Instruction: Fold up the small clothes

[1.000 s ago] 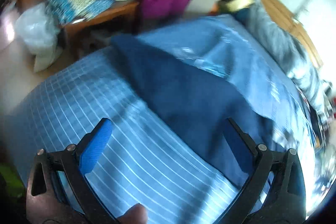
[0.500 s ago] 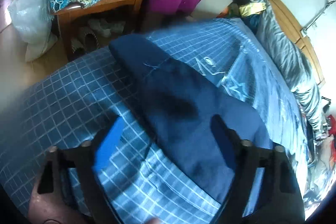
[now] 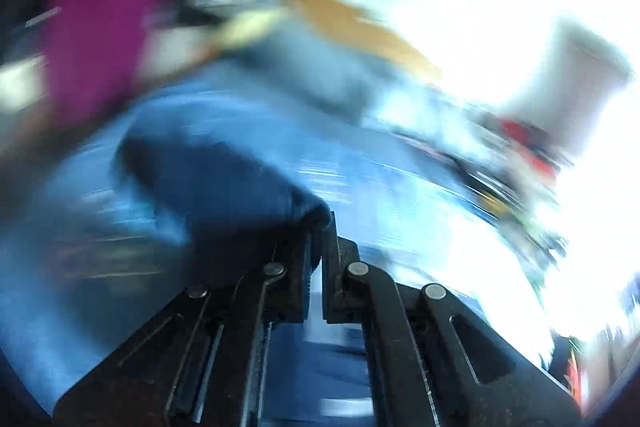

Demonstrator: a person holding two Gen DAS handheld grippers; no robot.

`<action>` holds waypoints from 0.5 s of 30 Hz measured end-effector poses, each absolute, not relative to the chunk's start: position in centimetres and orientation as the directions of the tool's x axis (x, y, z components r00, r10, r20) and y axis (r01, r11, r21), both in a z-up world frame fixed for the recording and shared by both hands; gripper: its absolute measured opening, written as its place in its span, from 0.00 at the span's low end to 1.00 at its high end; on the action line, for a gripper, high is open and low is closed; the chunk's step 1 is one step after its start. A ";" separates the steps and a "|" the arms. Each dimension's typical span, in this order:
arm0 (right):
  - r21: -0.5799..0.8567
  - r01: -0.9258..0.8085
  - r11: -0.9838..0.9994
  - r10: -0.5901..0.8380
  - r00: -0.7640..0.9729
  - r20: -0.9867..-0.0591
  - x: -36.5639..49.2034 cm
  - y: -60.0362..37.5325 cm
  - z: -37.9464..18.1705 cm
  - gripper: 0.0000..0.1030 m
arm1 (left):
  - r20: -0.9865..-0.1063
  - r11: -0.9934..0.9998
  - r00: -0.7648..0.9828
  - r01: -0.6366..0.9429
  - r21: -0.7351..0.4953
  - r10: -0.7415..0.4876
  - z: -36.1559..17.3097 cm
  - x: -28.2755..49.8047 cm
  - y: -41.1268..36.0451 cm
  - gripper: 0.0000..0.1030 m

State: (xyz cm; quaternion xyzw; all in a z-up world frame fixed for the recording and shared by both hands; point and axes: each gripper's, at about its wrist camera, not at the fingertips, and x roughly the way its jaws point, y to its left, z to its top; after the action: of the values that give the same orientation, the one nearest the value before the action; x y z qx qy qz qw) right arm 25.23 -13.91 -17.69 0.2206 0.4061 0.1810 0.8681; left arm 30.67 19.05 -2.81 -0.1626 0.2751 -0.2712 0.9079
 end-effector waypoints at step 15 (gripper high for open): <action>0.650 -0.023 0.760 0.546 0.565 -0.619 29.6 -20.4 -21.1 0.53 | -0.603 0.770 0.516 0.196 -0.608 -0.608 -17.2 20.9 16.7 0.60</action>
State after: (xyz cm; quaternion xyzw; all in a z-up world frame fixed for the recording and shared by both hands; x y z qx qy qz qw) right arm 29.58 -20.42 -21.10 0.3016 0.4338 0.1709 0.8316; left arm 20.85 16.71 -17.23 -0.2398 0.4292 -0.2402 0.8370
